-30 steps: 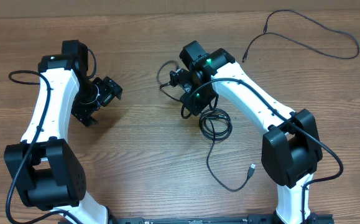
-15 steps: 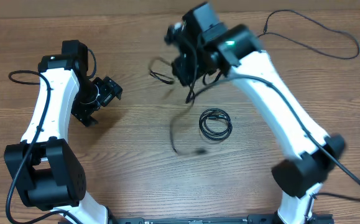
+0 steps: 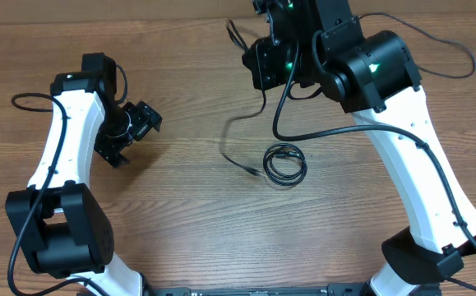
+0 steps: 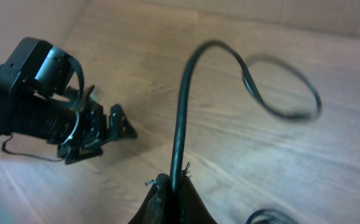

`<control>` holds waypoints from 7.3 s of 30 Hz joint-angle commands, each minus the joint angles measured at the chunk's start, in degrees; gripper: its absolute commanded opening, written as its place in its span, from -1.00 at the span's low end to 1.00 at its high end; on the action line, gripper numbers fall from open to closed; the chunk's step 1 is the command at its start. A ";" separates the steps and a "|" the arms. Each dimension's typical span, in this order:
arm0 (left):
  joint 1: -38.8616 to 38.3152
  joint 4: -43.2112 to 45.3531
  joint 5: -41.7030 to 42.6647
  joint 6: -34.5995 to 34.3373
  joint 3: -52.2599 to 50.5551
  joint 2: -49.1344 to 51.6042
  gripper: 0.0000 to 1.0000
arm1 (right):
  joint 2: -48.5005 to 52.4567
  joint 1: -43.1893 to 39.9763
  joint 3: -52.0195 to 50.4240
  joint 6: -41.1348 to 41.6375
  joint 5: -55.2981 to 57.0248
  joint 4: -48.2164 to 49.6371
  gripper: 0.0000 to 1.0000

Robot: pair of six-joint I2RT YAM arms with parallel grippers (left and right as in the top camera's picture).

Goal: Untangle cables

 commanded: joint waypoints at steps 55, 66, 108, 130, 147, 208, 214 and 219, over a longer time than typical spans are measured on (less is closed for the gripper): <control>-7.23 31.43 49.55 23.32 -0.02 -0.57 0.89 | 0.04 -11.58 0.35 18.08 -38.60 0.55 -0.93; -5.90 40.46 56.04 18.62 -0.02 -0.57 0.90 | 0.04 -13.18 0.33 24.59 -46.07 1.57 -0.93; -8.72 60.70 44.15 -1.03 -0.02 -0.57 -0.09 | 0.04 -9.84 0.33 46.88 -54.42 15.56 -0.93; -1.75 45.31 60.06 -3.21 0.00 -0.57 0.17 | 0.07 -11.50 0.04 1.36 -40.35 -3.58 -0.92; -4.33 35.32 54.42 -4.94 0.00 -0.57 0.23 | 0.09 -7.58 -0.90 -19.39 -22.51 -19.30 -0.93; -7.04 6.45 -13.86 -0.98 -0.02 -0.57 -0.92 | 0.17 -5.90 -3.98 13.14 15.87 -9.09 -0.93; -7.04 5.66 -7.82 2.08 -0.02 -0.57 0.48 | -0.07 -6.60 -3.85 17.07 18.21 -7.45 -0.93; -7.04 5.68 -5.22 6.01 -0.02 -0.57 1.00 | -0.70 -6.60 0.68 16.63 13.00 -6.21 -0.93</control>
